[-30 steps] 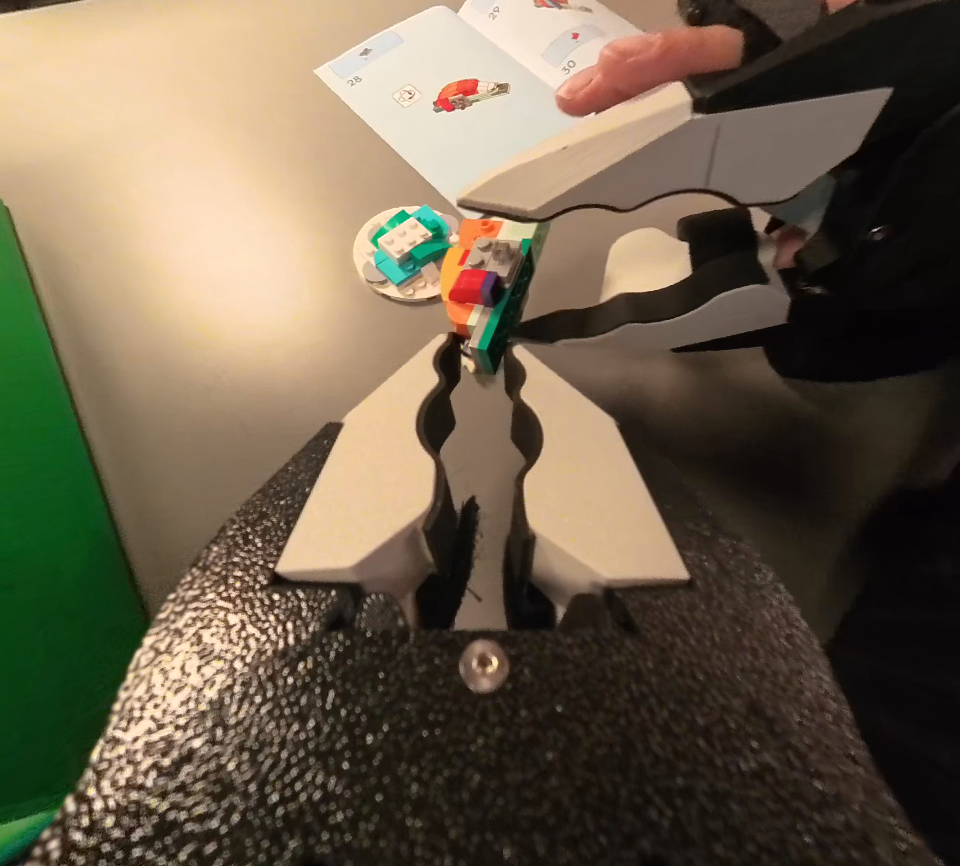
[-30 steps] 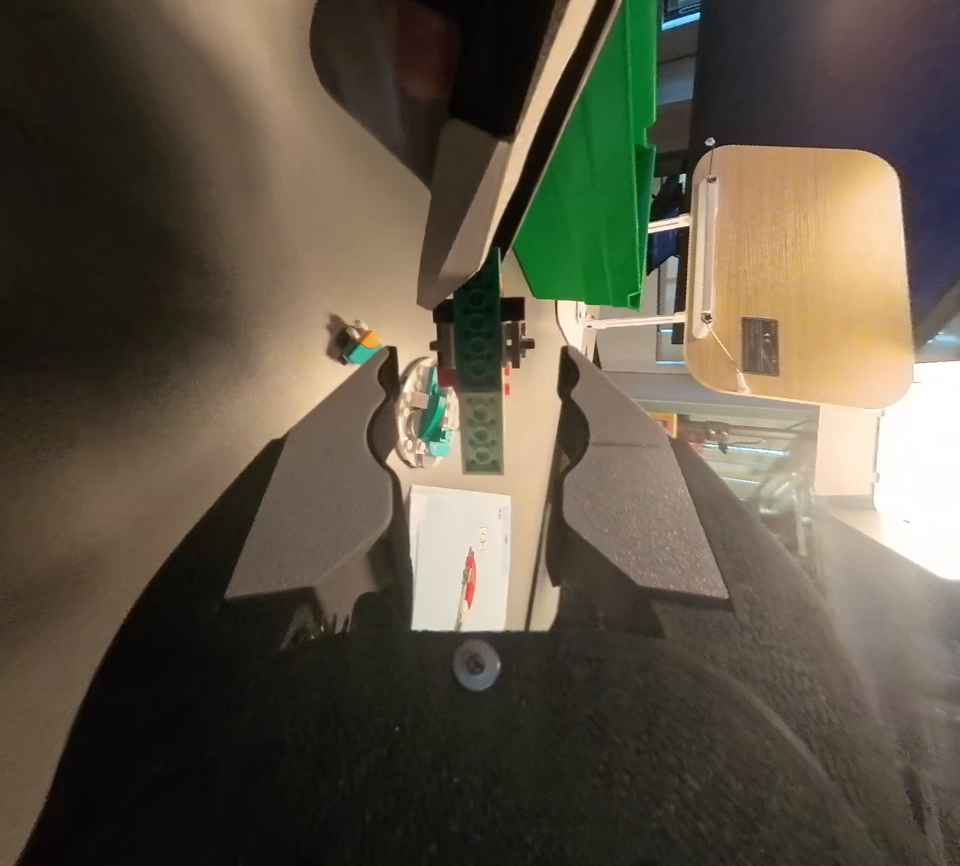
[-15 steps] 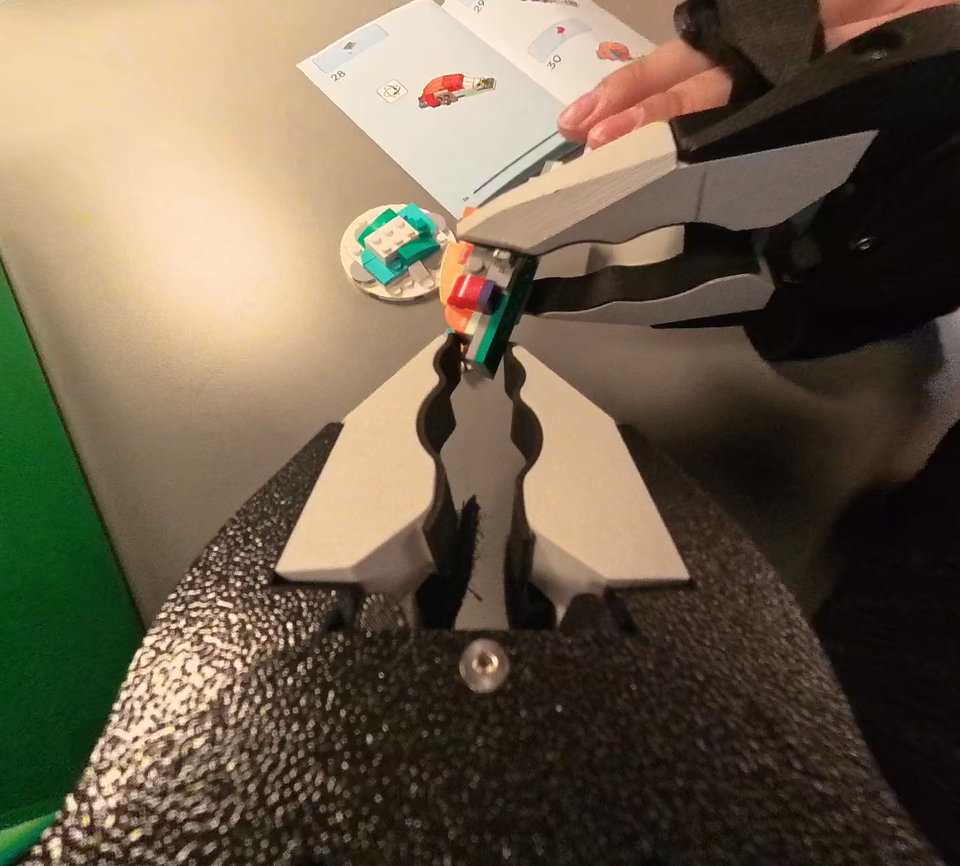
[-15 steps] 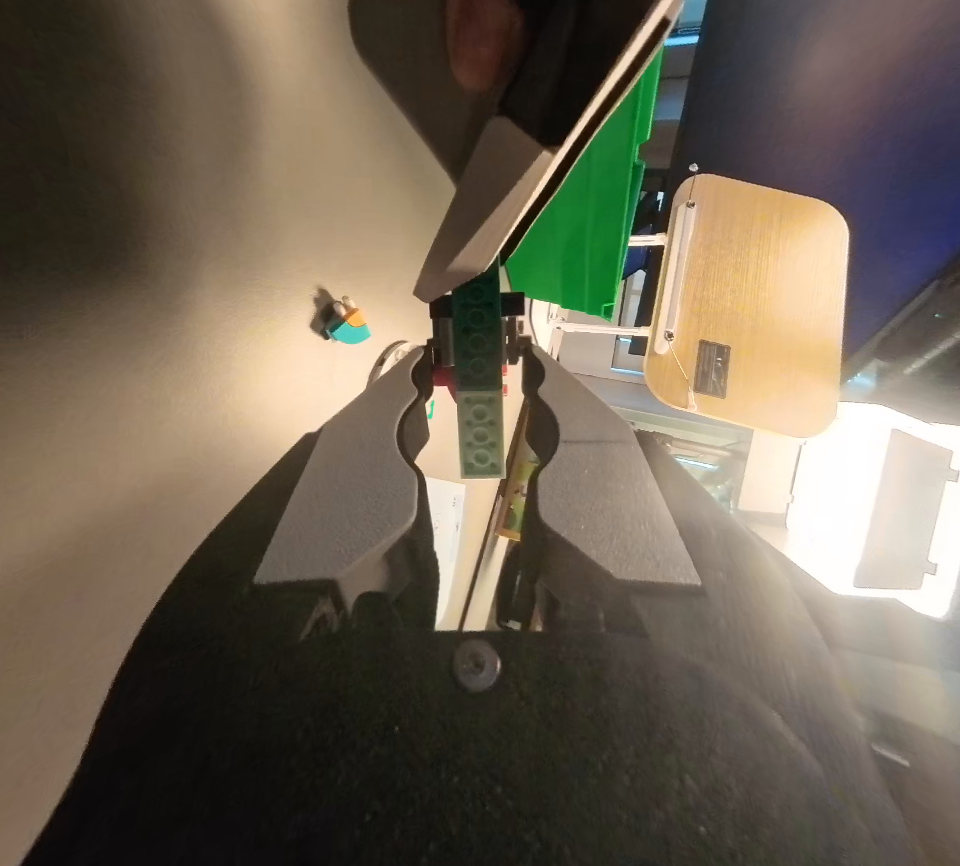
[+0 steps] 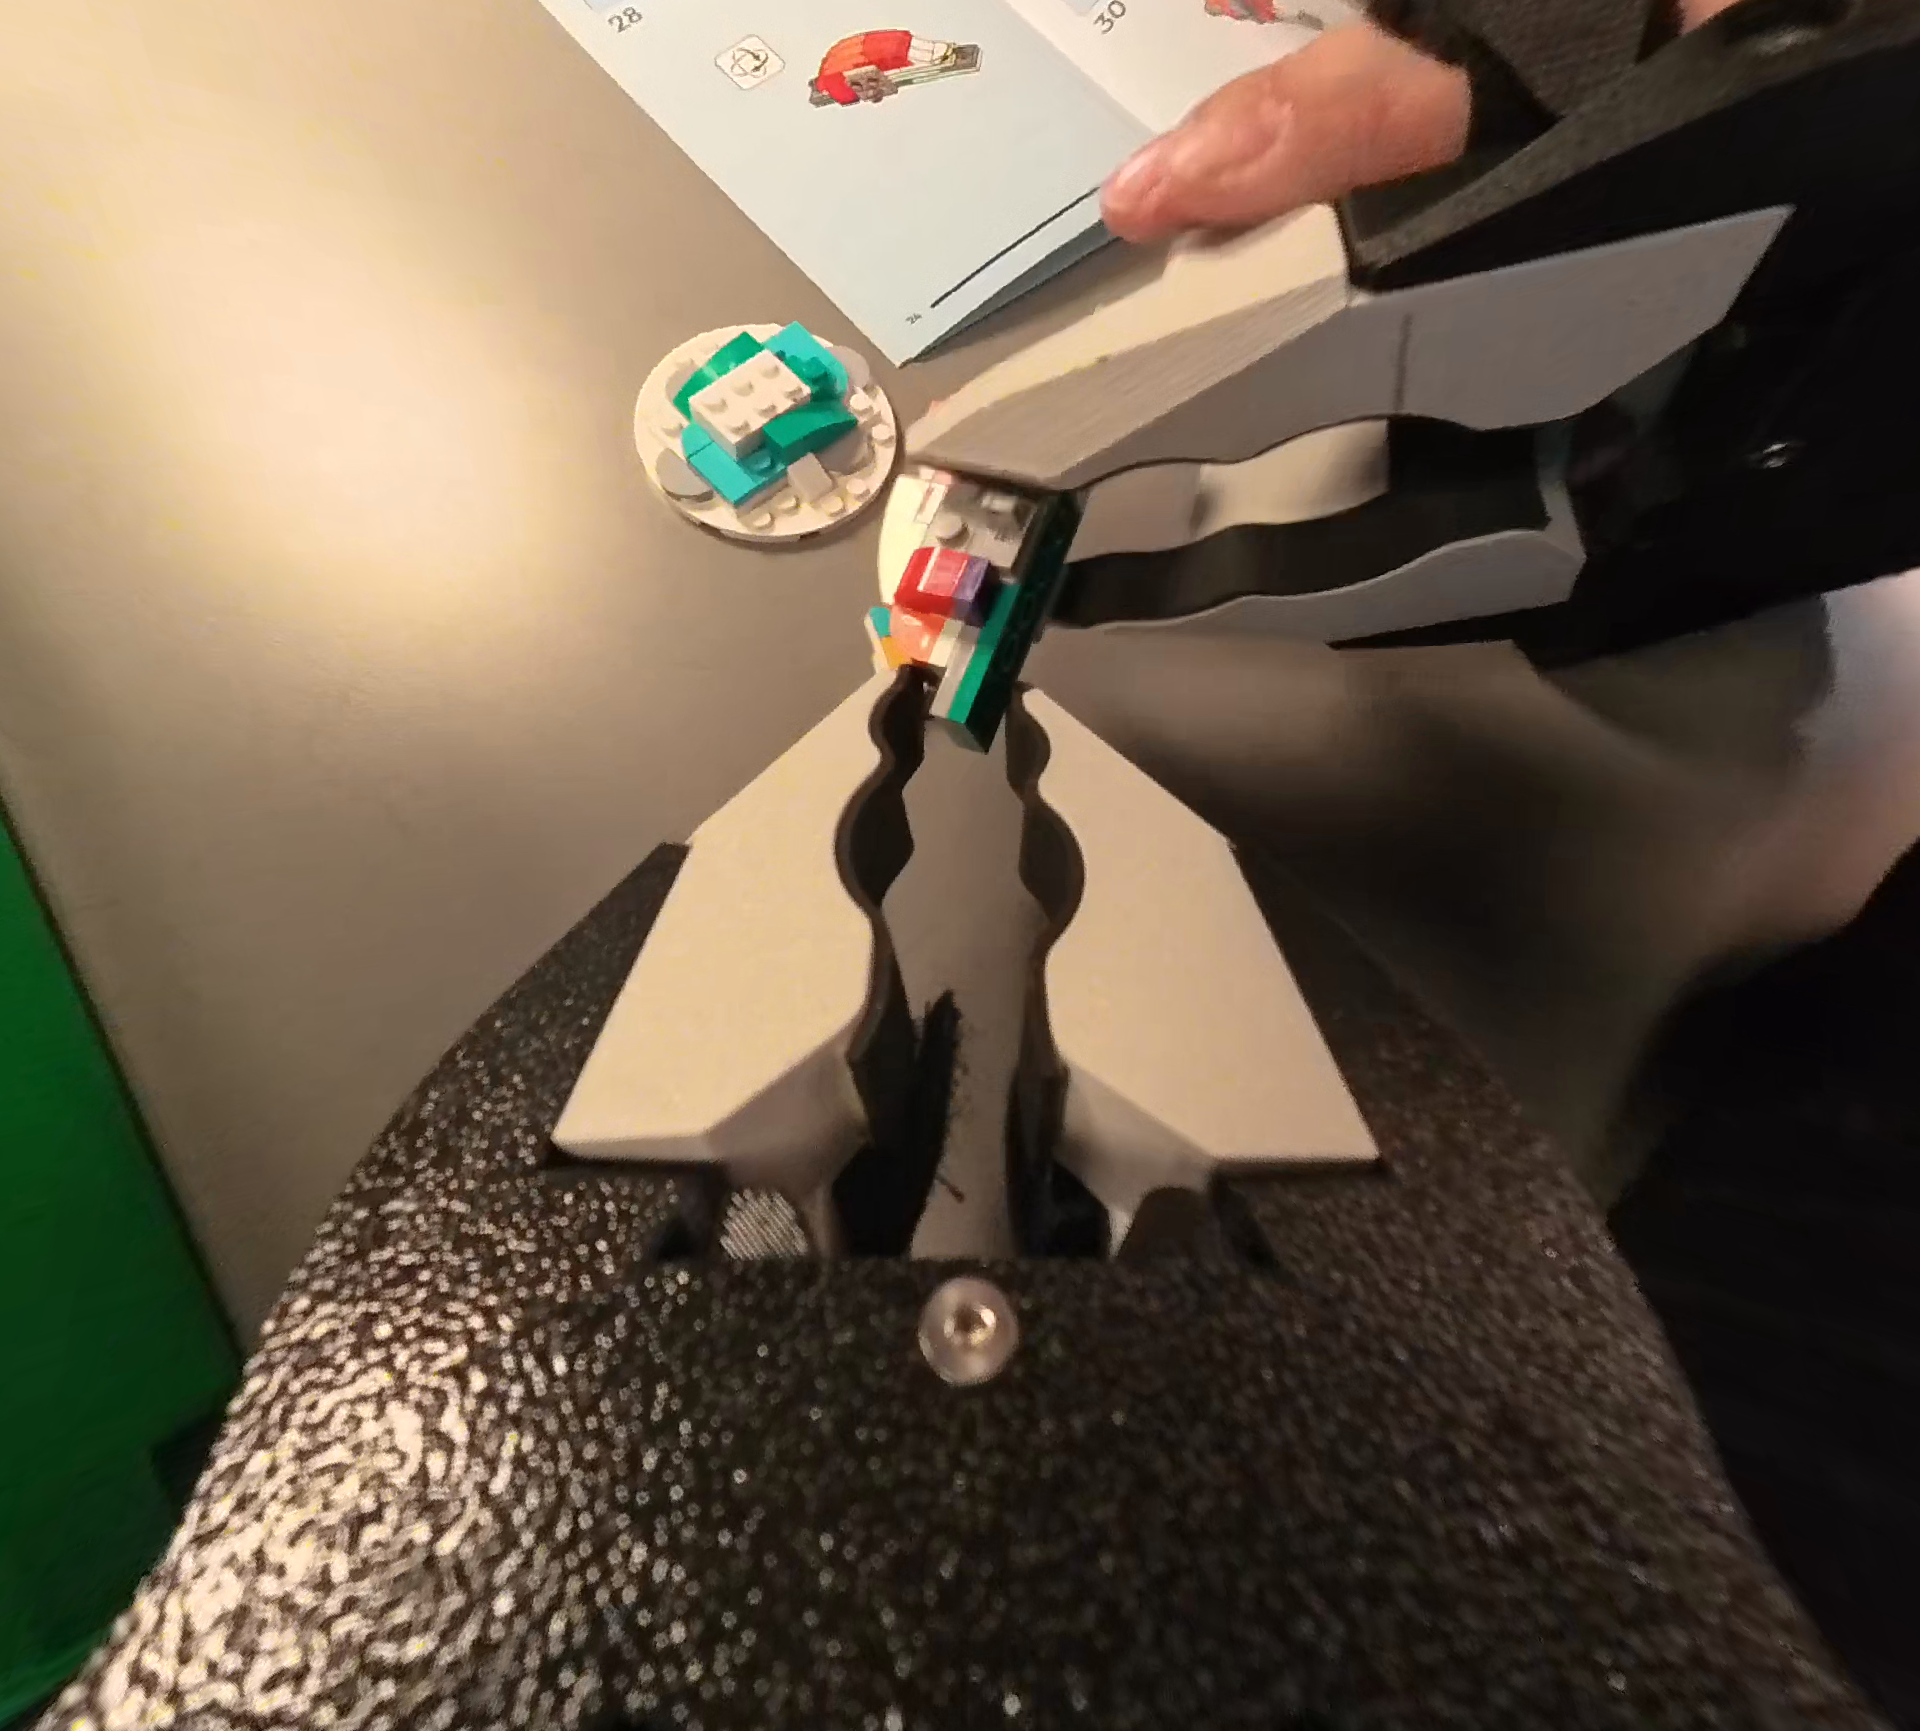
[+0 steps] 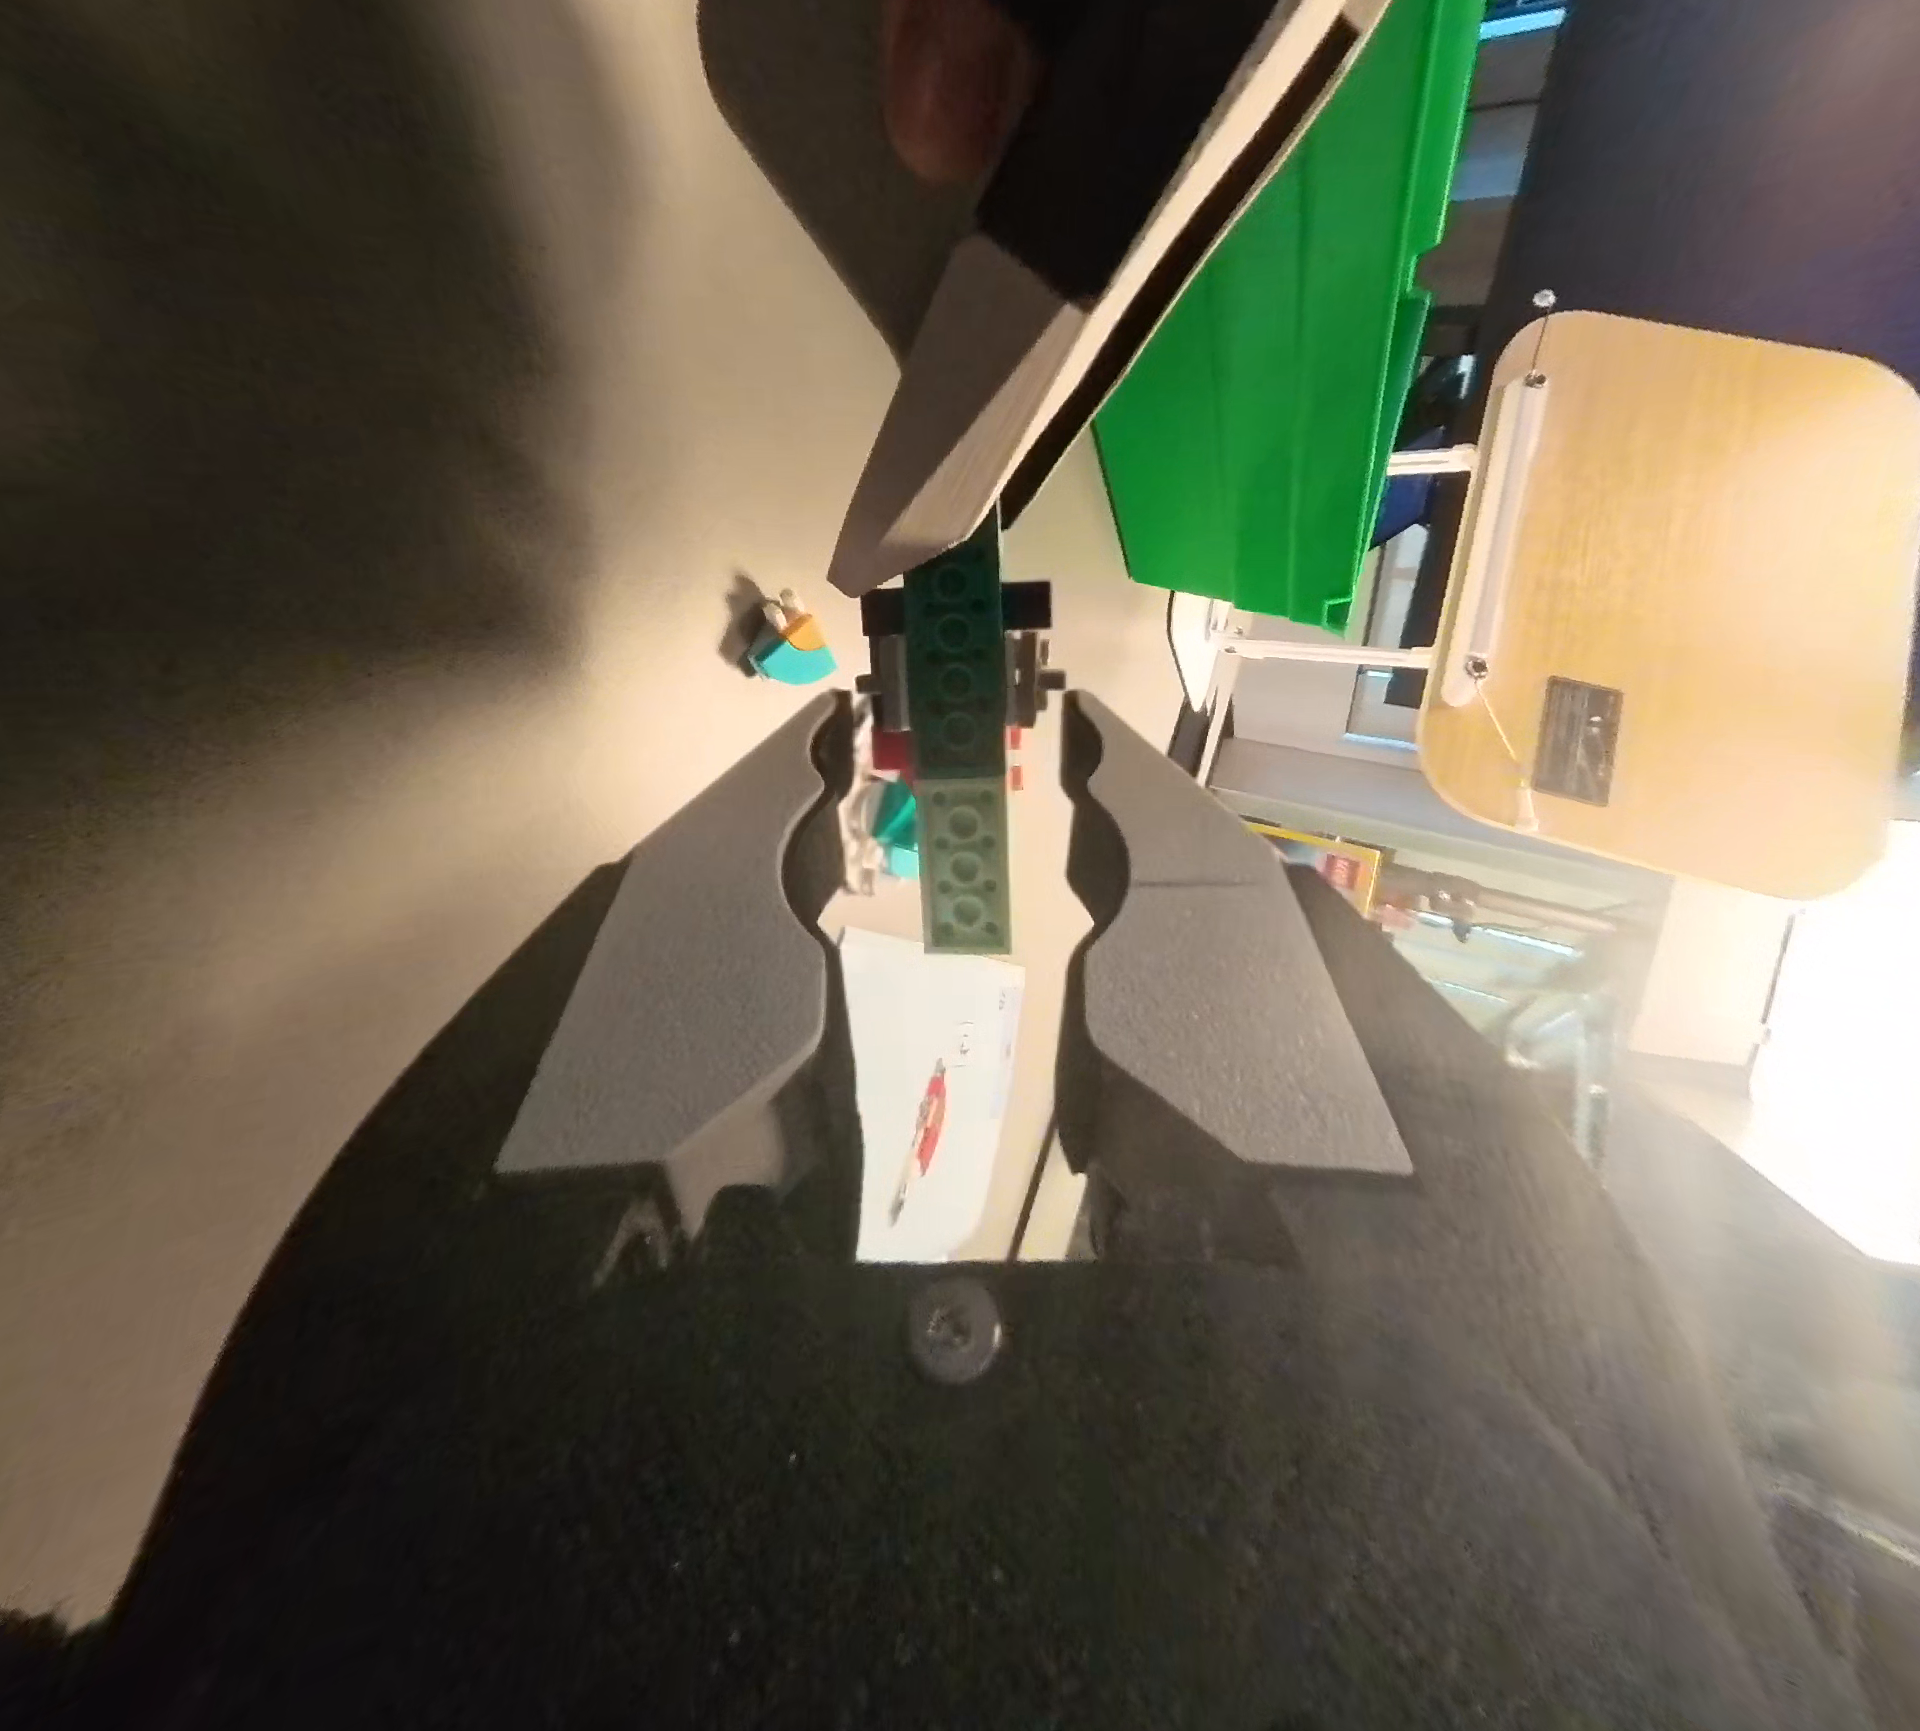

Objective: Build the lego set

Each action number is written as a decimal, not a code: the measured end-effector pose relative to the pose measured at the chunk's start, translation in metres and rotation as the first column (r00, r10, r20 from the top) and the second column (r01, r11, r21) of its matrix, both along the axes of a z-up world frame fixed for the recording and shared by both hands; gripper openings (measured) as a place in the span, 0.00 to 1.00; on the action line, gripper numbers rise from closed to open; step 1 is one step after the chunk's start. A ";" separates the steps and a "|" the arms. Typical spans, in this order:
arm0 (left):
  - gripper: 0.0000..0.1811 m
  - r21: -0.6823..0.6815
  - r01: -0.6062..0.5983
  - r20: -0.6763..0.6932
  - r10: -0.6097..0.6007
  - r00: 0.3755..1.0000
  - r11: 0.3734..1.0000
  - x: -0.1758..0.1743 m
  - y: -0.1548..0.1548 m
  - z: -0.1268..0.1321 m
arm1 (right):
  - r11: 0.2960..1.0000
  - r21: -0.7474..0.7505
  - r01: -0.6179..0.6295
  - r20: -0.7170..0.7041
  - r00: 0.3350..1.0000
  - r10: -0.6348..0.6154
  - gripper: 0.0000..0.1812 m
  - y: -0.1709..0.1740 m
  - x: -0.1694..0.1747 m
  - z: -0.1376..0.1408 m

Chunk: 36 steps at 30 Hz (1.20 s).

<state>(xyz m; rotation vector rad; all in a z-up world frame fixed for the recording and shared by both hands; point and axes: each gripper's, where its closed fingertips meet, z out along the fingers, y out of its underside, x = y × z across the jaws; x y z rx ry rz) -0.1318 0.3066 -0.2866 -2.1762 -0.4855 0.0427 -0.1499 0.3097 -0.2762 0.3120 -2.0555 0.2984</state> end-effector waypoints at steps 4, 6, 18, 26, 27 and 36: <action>0.07 -0.013 0.002 0.005 -0.002 1.000 1.000 0.001 0.000 -0.002 | 1.000 -0.011 -0.003 -0.006 1.000 0.003 0.29 -0.003 0.001 0.001; 0.07 -0.015 0.006 0.008 -0.006 1.000 1.000 0.001 0.001 -0.003 | 1.000 0.019 -0.011 -0.020 1.000 0.011 0.28 -0.003 0.001 0.000; 0.07 -0.054 0.020 -0.009 -0.021 1.000 0.998 0.004 0.002 -0.001 | 0.980 0.178 -0.085 -0.064 0.993 0.098 0.20 0.000 0.002 0.000; 0.07 -0.085 0.033 -0.002 -0.034 0.999 0.996 0.006 0.004 -0.004 | 0.928 0.338 -0.160 -0.054 0.981 0.188 0.19 0.002 0.005 0.000; 0.06 -0.081 0.031 0.002 -0.031 1.000 0.996 0.006 0.004 -0.004 | 0.936 0.316 -0.154 -0.053 0.982 0.179 0.19 0.002 0.004 0.000; 0.07 0.121 0.082 0.307 -0.116 0.945 0.989 0.020 0.008 0.006 | 0.992 -0.129 0.018 0.185 0.983 0.007 0.31 0.011 0.018 0.008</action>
